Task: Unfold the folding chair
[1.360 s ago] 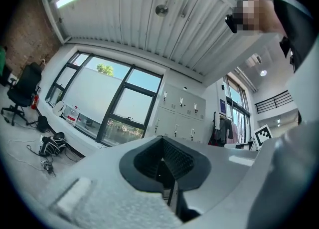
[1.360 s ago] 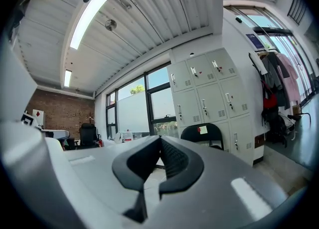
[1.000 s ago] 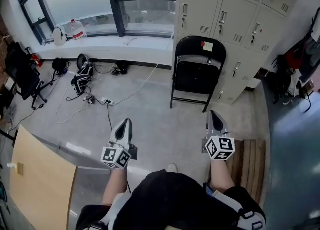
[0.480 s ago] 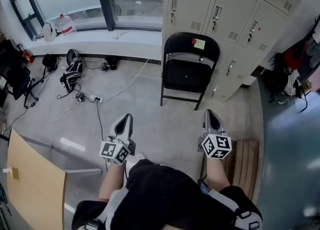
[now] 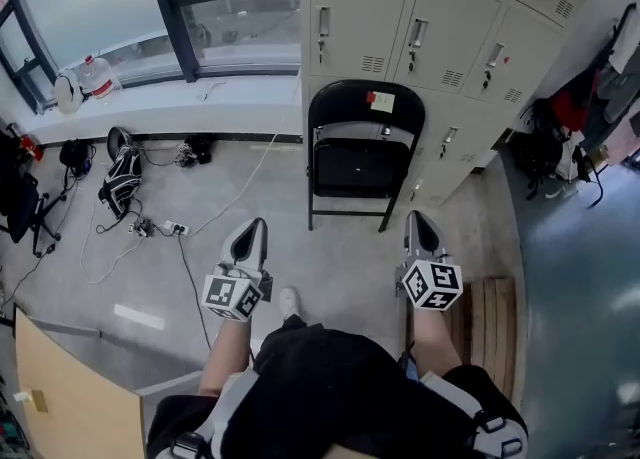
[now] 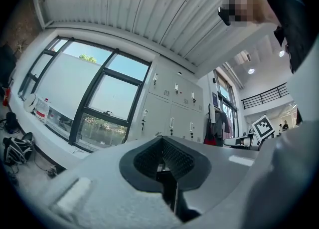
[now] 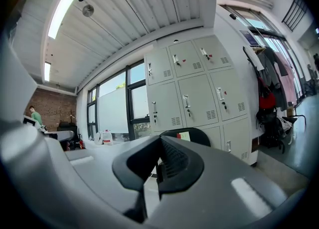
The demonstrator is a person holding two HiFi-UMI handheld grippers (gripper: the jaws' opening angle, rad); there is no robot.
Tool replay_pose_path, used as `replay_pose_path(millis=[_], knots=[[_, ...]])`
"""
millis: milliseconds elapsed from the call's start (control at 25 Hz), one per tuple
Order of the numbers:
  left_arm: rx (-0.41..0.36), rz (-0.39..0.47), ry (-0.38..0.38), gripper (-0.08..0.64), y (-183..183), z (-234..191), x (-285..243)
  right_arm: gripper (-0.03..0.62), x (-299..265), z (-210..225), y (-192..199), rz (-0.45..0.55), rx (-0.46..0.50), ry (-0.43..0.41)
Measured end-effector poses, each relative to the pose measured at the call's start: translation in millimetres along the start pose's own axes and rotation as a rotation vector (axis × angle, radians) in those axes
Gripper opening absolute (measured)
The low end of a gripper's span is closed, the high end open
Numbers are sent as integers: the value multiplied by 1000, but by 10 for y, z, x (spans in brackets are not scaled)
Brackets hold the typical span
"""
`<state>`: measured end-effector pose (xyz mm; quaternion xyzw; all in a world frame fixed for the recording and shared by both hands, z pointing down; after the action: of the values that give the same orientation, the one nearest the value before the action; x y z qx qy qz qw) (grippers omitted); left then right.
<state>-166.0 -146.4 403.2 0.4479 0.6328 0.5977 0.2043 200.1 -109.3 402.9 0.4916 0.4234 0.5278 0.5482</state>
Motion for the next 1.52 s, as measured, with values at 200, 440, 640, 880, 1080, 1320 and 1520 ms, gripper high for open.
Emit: replay_pose_path(millis=[200,440,640,880,1080,1320,1520], knots=[[12,-7,33,2,-3,-374,-468,6,-504,-85,-47,4,10,15],[25,-41,43,2,98,-773,-854,6,-964,-143,75,-30,2,39],[44,-77,72,2,211,-1086,-1116,6,-1298,-255,181,-46,3,55],[42,-110,110,2,313,-1405,-1390,6,-1615,-292,296,-69,-6,100],[52,-119,102,2,380,-1678,-1448,6,-1867,-435,492,-96,-41,102],[81,-143,126,2,563,-1740,-1560,6,-2018,-597,548,-107,-95,77],[96,-166,173,2,726,-1703,-1895,6,-2197,-519,563,-112,-103,79]])
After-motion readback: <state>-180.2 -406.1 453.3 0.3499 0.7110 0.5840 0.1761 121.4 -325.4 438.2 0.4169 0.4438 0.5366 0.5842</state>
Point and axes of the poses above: the fingertips, and each gripper's own axes: x backward along the fingers, z to its right, y out of its underside, the point moved 6 cm from there along x, backward along the fingers, and after that the axes turned 8 degrees about z, right-handed, at the moved point
